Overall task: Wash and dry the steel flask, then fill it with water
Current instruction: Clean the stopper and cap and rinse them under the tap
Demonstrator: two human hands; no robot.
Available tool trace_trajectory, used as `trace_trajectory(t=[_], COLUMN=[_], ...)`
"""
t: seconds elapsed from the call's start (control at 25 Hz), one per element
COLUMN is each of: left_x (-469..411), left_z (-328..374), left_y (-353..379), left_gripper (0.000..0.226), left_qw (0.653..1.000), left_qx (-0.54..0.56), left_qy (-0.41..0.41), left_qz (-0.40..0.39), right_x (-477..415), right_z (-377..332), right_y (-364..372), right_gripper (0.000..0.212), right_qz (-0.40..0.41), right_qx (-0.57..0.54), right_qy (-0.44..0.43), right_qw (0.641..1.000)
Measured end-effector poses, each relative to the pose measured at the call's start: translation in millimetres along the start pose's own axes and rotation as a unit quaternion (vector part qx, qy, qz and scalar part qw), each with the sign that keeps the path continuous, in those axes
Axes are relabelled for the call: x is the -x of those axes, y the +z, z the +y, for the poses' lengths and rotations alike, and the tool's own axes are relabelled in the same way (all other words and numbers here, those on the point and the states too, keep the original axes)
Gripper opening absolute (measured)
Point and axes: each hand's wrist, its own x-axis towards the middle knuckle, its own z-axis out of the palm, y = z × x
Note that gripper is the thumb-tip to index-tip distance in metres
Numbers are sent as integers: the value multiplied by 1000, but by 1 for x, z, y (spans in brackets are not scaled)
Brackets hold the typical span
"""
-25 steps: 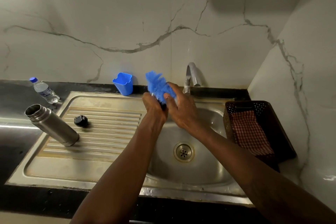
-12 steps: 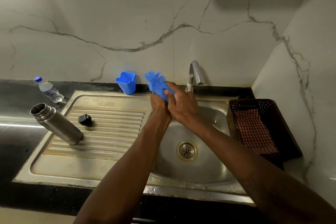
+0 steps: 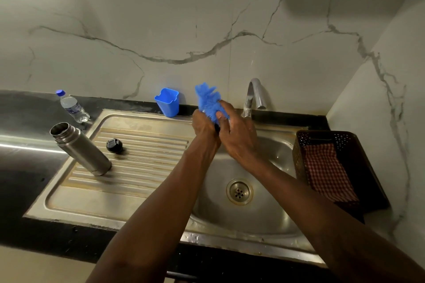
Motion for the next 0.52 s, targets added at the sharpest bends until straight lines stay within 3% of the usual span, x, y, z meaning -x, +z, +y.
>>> trace_trajectory(t=[0.16,0.28,0.4,0.52], left_x=[1,-13,-9,-4], left_z=[4,13,4,-1], left_y=[7,7,5,2], left_gripper=[40,36,28,28], left_qw=[998,997,990,997], left_qx=[-43,-59,-116,-71], left_qy=[-41,-28,75,26], left_qz=[13,32,-4,-19], right_x=[-17,-2,6,-18], right_z=[7,-8,-22,-10], right_y=[-11,-20,-10,-7], right_gripper=[42,44,43,42], right_qz=[-15,-23,10,-5], right_qx=[-7,-20,-9,-1], right_qy=[102,87,-15,78], right_qw=[995,996,1000,997])
